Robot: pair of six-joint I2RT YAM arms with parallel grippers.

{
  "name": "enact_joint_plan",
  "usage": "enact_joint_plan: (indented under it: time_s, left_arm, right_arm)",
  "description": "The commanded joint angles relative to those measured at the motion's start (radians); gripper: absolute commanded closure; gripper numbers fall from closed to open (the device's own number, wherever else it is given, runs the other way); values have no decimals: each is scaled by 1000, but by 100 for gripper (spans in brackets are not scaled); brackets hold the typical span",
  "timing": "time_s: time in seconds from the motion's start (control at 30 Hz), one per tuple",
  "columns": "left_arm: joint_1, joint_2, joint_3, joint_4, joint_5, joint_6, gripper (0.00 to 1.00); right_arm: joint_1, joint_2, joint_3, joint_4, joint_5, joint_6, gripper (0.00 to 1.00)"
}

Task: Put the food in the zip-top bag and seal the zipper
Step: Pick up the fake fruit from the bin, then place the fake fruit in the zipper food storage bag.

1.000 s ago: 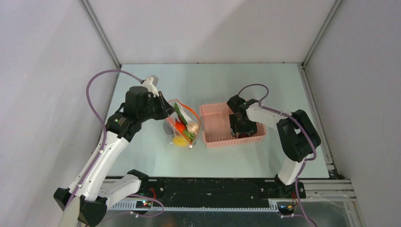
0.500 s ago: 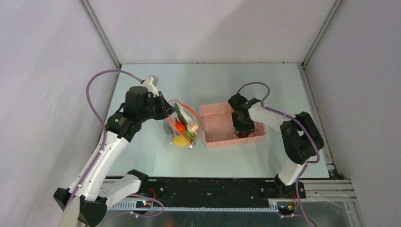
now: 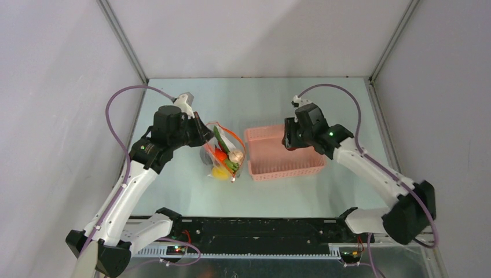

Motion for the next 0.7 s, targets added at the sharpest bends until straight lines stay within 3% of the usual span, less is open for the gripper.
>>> enact_joint_plan:
  time_s: [0.0, 0.17, 0.37, 0.5, 0.67]
  left_arm:
    - [5, -8, 2, 37, 16, 2, 98]
    - [5, -8, 2, 36, 20, 3, 98]
    - [5, -17, 1, 37, 26, 3, 98]
    - [4, -16, -3, 39, 9, 6, 97]
    - [4, -2, -2, 38, 40, 8, 98]
  right_arm:
    - [85, -155, 14, 197, -173, -58, 83]
    - [239, -189, 15, 472, -314, -87, 83]
    - [345, -74, 16, 764, -401, -30, 82]
    - [377, 55, 63, 772, -232, 25, 82]
    - [393, 176, 168, 660, -54, 98, 82]
